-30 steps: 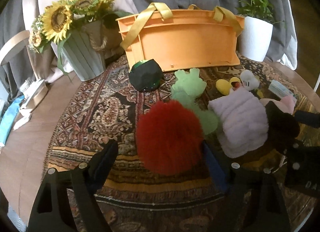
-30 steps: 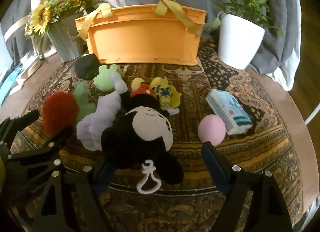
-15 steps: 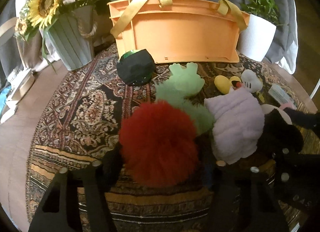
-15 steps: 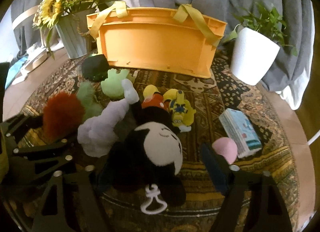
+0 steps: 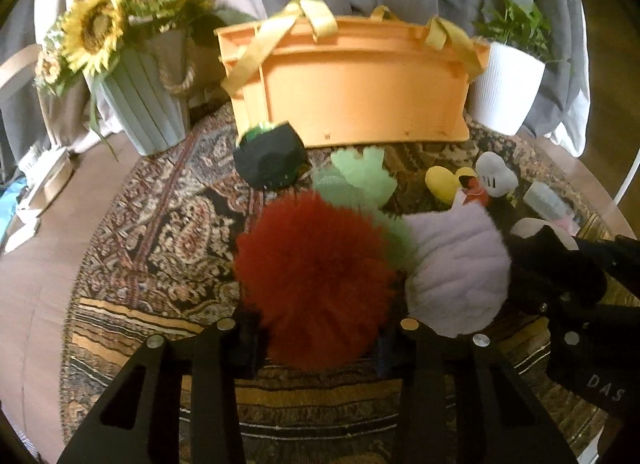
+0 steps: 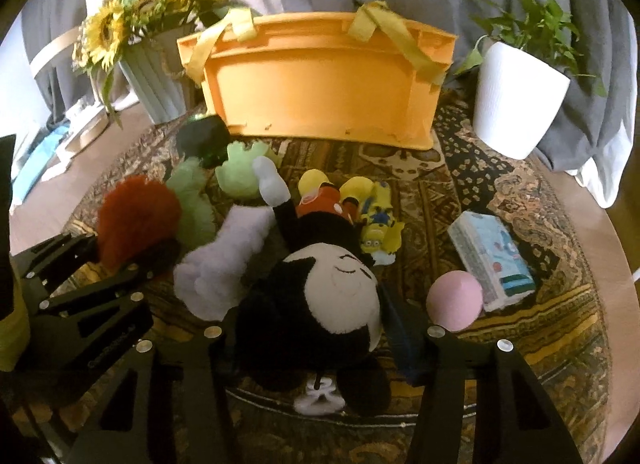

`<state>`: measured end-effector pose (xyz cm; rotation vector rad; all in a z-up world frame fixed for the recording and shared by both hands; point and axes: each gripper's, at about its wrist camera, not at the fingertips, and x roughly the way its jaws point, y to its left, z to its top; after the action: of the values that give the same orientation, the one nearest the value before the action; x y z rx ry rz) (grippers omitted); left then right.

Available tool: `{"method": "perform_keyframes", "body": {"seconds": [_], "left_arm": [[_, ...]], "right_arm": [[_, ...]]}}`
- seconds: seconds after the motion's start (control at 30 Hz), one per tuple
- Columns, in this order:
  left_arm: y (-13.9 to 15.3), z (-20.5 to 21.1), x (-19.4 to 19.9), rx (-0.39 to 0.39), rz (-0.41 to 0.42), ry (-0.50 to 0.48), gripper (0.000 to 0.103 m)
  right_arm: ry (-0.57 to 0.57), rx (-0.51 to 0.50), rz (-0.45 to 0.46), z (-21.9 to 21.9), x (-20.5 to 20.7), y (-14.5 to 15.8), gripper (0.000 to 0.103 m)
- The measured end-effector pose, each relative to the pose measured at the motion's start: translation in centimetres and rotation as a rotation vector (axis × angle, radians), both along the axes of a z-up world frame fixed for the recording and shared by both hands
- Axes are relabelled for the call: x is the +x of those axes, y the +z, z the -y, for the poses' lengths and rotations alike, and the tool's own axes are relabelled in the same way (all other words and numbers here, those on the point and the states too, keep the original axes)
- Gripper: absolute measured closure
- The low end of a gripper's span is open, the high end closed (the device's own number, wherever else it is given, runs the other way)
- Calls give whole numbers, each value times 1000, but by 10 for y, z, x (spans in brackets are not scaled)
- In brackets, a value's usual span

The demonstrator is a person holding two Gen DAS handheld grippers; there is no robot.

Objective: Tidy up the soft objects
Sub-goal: 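Close the left tool on the red pompom while the right tool grips the Mickey plush, then lift the red pompom with the left tool while the right tool carries Mickey over the crate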

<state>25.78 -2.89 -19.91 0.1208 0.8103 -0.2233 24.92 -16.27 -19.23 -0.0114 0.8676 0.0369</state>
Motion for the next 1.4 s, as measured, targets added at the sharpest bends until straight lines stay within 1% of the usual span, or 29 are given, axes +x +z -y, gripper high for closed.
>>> {"method": "perform_keyframes", "body": {"seconds": [0.3,0.63,0.7,0.77,0.97,1.1,1.4], "left_arm": [[38,2,-17,-22,82,12,64],[90,8,-23,-68,183,17,64],[98,9,-25,-63,196,17,64],[107,11,-24,-75,203,18,64],[130,11,-22,-100,238,34,64],[142,12,-19,-99,276,43,64],[167,17,-4,-93,349,49,64]], "right_arm": [[-13,14,85,8,-18,36,48],[-2,21,201,14,-27,82,48],[-3,25,225,16,-29,92,48],[-3,26,246,18,-30,100,48],[11,41,315,21,-30,124,48],[26,54,356,22,-27,138,48],[55,107,401,31,-6,159,48]]}}
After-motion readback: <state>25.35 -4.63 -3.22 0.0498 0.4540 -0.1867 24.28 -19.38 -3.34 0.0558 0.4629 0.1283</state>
